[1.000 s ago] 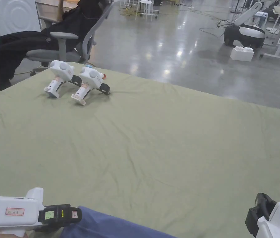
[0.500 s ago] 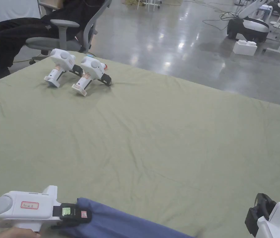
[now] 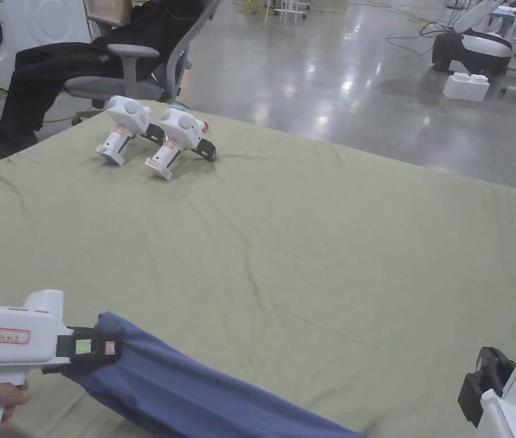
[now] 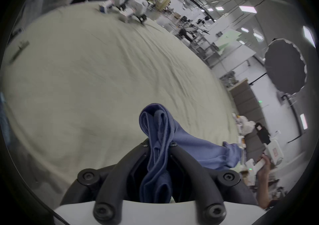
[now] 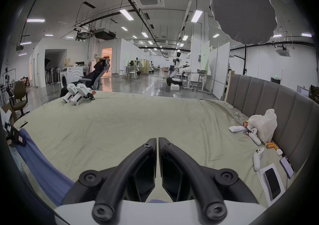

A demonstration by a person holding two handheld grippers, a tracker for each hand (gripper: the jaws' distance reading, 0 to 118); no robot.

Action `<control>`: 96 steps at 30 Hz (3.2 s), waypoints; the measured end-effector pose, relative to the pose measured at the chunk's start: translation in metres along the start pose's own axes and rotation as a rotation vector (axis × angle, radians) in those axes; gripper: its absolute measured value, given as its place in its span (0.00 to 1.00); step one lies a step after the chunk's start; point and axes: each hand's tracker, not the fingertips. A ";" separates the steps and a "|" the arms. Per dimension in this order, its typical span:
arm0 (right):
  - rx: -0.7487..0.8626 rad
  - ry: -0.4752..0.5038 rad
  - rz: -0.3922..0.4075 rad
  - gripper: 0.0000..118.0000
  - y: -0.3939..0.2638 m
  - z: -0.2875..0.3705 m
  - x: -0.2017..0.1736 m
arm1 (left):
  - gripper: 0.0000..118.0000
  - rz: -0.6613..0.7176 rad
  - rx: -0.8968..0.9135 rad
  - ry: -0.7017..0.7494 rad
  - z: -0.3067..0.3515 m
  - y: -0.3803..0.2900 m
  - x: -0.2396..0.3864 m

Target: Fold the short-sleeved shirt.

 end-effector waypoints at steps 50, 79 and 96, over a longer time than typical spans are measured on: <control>-0.093 -0.056 -0.129 0.02 -0.039 0.015 0.056 | 0.10 -0.122 -0.087 -0.048 -0.107 -0.102 0.220; -0.117 -0.027 -0.127 0.02 -0.037 0.017 0.051 | 0.52 -0.046 0.016 -0.159 -0.083 -0.079 0.116; -0.148 -0.016 -0.126 0.02 -0.042 0.016 0.042 | 0.59 0.223 -0.245 -0.544 -0.151 -0.090 0.013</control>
